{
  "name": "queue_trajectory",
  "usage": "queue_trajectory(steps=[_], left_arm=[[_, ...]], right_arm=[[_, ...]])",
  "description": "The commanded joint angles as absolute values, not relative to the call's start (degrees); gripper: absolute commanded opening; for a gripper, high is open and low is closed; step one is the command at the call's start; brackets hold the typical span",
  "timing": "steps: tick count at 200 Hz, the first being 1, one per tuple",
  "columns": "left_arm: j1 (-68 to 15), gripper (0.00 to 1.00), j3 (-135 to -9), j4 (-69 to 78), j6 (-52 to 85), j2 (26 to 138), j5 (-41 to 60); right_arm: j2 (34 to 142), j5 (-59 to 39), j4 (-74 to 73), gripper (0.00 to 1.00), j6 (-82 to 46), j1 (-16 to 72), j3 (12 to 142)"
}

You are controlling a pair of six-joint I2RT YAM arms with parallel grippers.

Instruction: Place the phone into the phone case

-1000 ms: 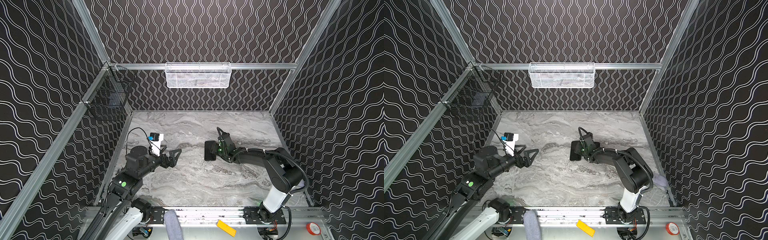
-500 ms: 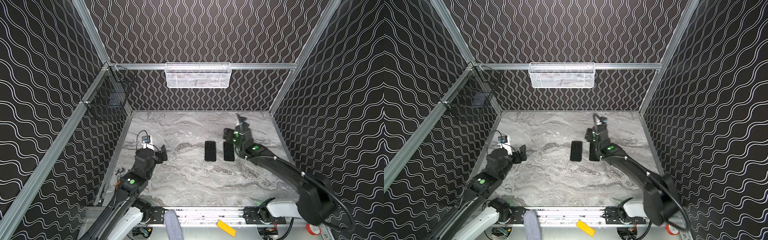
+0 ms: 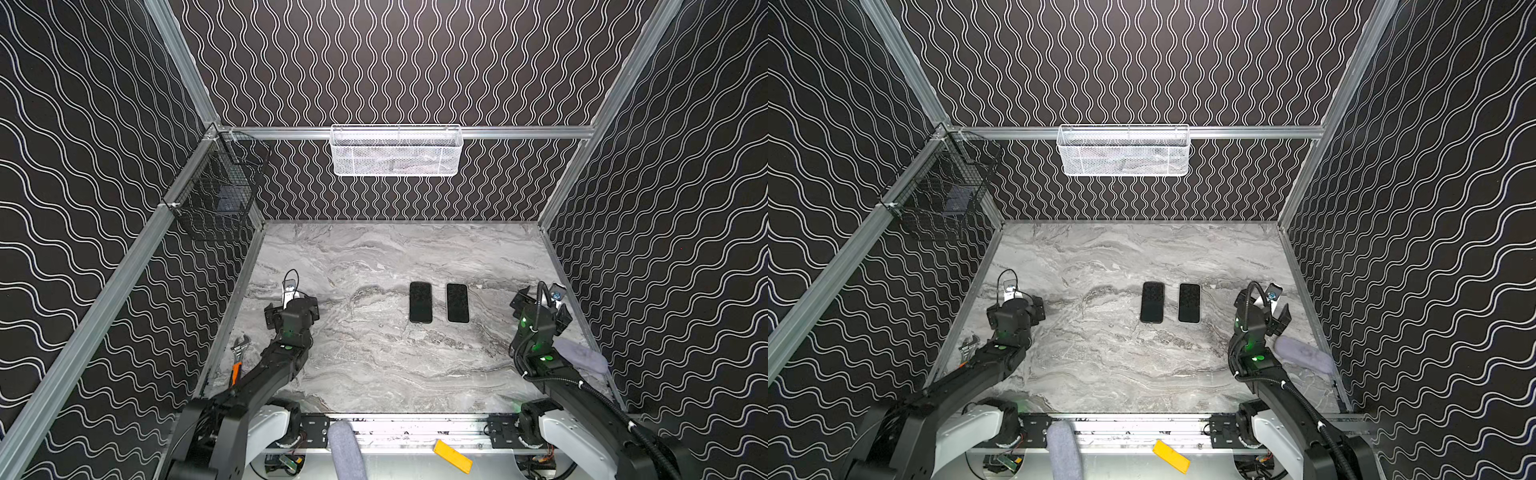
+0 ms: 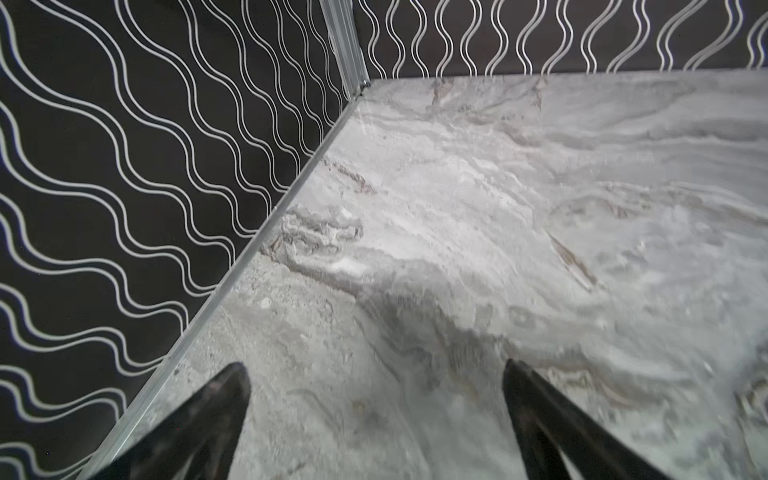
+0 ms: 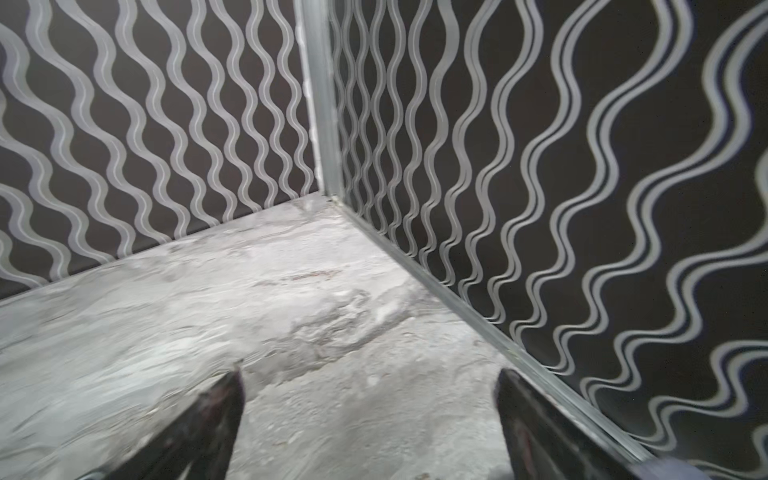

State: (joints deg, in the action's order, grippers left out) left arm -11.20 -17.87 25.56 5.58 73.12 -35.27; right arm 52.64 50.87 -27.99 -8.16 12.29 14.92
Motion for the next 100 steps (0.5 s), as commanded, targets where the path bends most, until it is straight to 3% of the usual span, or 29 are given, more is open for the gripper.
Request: queue_trajectory(steps=[1, 27, 59, 100], left_arm=[[-10.99, 0.99, -18.95, 40.73, 0.14, 77.52, -31.87], [-10.99, 0.99, -19.51, 48.11, -2.57, 82.44, -28.24], [-9.74, 0.99, -20.64, 56.40, -3.59, 90.17, -23.28], [-6.22, 0.99, -20.08, 62.47, -2.68, 95.81, -17.11]], right_arm=[[56.03, 58.56, -33.74, 0.97, -10.27, 12.24, 12.76], [58.35, 58.33, -44.91, 0.98, -7.97, 11.92, 7.48], [59.93, 48.53, -58.47, 0.98, -9.35, 8.57, 2.30], [72.90, 39.87, -75.42, 0.99, -4.34, 6.99, 3.05]])
